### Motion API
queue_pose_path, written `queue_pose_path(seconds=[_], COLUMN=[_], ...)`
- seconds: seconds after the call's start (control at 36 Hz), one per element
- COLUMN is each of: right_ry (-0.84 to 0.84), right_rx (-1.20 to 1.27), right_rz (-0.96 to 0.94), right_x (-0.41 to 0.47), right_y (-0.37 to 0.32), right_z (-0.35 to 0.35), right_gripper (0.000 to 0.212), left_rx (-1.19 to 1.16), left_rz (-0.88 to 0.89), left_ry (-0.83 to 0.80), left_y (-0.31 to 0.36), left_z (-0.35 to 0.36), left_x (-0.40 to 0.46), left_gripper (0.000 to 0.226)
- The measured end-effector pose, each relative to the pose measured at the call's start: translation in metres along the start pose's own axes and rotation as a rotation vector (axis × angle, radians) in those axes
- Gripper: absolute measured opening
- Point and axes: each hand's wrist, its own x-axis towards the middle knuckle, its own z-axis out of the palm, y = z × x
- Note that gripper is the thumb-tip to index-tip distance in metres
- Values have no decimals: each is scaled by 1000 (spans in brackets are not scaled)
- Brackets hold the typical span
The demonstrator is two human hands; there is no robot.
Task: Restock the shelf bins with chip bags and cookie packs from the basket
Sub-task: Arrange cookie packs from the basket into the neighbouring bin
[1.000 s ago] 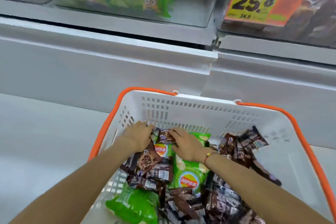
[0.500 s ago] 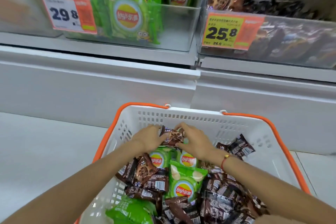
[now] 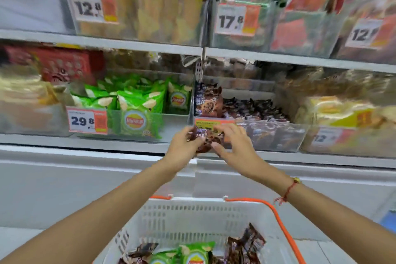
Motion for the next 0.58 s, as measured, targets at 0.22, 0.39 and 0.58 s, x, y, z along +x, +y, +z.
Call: queue_pose_path(seconds=[0.22, 0.39, 0.58], right_ry=[91, 136, -18], right_rx=[148, 116, 105], right_rz=[38, 110, 168], right_x=[57, 96, 131], right_y=[-12, 14, 25], right_z=[-66, -84, -49], right_gripper=[28, 24, 28], left_rx=[-45, 317, 597], left_rz=[106, 222, 261], left_ry=[145, 305, 132], left_y=[62, 46, 14], left_z=[22, -7, -31], left_x=[36, 60, 69], left_gripper=[19, 47, 69])
